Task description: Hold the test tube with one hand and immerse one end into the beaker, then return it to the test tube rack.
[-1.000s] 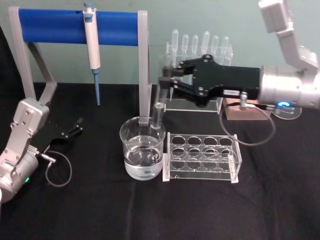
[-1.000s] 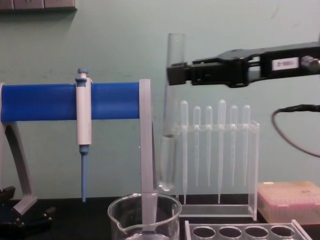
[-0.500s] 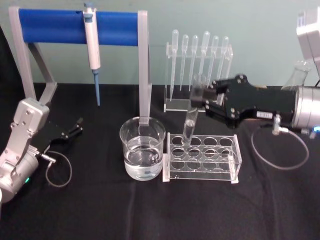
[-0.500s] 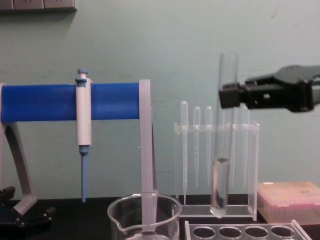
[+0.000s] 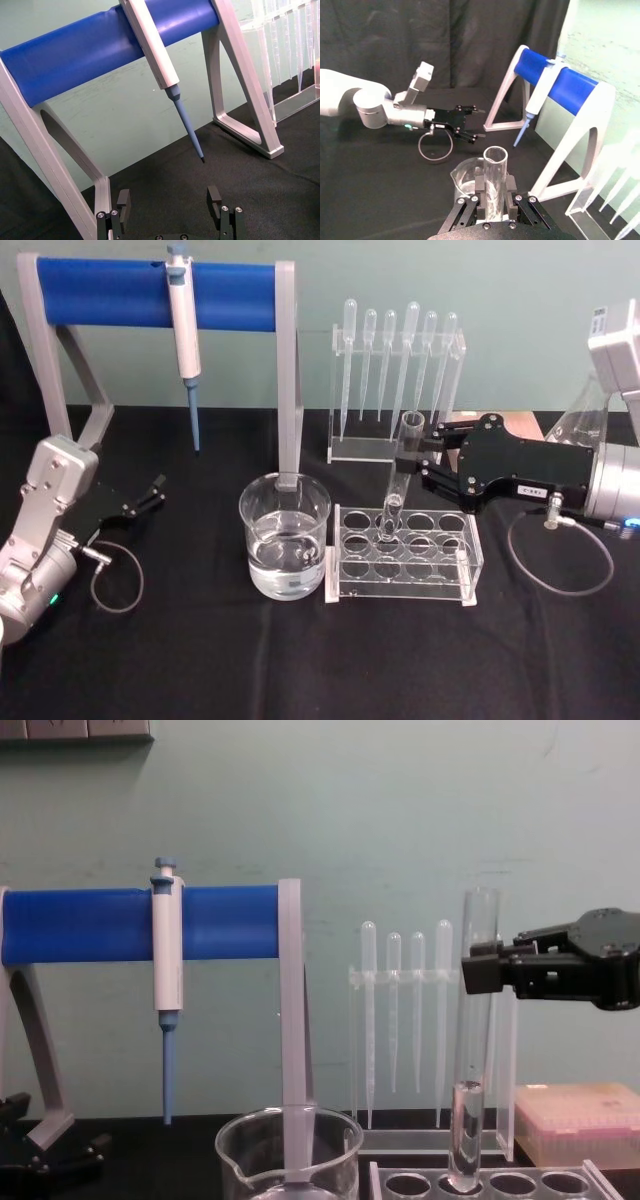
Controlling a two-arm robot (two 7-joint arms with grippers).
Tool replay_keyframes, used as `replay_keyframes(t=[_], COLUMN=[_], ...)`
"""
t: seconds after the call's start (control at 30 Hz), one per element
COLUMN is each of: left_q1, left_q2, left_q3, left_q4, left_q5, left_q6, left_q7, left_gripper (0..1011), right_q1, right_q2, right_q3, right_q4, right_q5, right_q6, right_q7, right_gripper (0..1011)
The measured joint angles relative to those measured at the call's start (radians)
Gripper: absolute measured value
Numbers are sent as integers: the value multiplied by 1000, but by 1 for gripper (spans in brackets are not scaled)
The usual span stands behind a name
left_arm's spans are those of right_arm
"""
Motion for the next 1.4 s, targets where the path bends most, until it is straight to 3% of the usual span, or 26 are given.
replay_keyframes(t=[0.57, 1.4], left_q1=[0, 0], left_q2=[0, 0], left_q3=[0, 0], left_q4=[0, 0], left_q5=[0, 0], left_q6=[0, 0], left_q7=[0, 0], left_gripper=[1000, 1000], right_q1=[-27, -85], right_q2=[-43, -82], right_q3=[11, 33], right_q4=[35, 94], right_q5=[-48, -69], right_q6=[-21, -76], right_q7=[-3, 8], right_gripper=[234, 234])
